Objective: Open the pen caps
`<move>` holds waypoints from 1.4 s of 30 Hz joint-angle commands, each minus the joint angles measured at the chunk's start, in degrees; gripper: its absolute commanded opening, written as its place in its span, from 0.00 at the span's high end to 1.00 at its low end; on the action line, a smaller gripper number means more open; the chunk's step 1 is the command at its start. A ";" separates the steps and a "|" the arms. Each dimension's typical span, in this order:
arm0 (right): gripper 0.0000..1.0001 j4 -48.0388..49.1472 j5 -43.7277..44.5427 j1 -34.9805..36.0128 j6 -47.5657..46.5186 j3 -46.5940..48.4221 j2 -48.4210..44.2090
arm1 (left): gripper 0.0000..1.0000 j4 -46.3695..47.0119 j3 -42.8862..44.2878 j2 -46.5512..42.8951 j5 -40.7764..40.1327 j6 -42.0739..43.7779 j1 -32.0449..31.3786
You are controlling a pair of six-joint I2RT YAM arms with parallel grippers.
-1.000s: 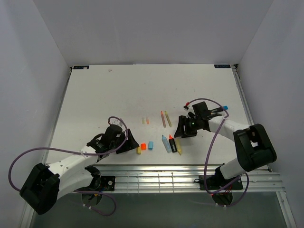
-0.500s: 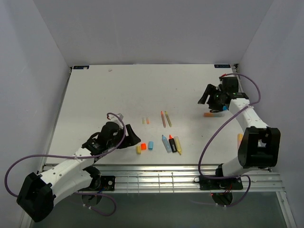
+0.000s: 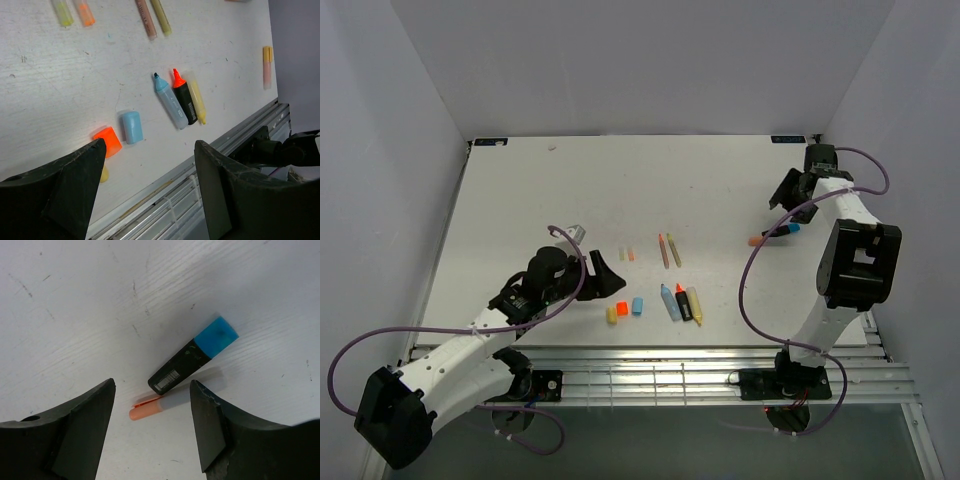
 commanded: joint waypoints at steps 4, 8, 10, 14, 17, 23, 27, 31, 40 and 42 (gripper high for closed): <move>0.34 -0.53 4.92 -1.58 2.77 2.81 3.20 | 0.19 2.20 1.28 -0.17 2.39 2.03 0.06; 0.34 1.41 5.71 -2.38 3.48 0.96 3.28 | 0.19 2.64 0.23 0.19 3.01 2.03 0.06; 0.34 1.67 5.81 -2.73 3.65 0.61 4.07 | 0.19 3.08 -0.22 0.19 3.10 1.95 0.06; 0.34 2.81 5.89 -3.17 4.00 0.34 5.39 | 0.19 3.96 -0.83 0.62 3.54 1.94 0.06; 0.34 2.99 6.33 -3.61 4.79 0.34 6.45 | 0.19 3.70 -0.57 0.98 3.45 2.21 0.06; 0.35 3.95 7.21 -4.49 7.34 -0.62 7.68 | 0.19 4.13 0.05 1.42 3.45 2.30 0.06; 0.35 4.57 7.82 -4.92 8.40 -0.36 8.82 | 0.19 4.13 -0.04 2.30 2.66 2.38 0.06; 0.35 4.66 7.74 -5.19 8.93 0.52 10.22 | 0.19 4.92 -0.48 2.73 2.40 2.38 0.06; 0.38 4.92 7.47 -5.45 9.63 1.13 13.13 | 0.19 5.37 -0.22 4.58 2.57 2.91 0.06; 0.41 4.92 7.39 -5.45 9.63 1.48 14.00 | 0.19 5.36 -0.30 4.67 2.48 3.00 0.06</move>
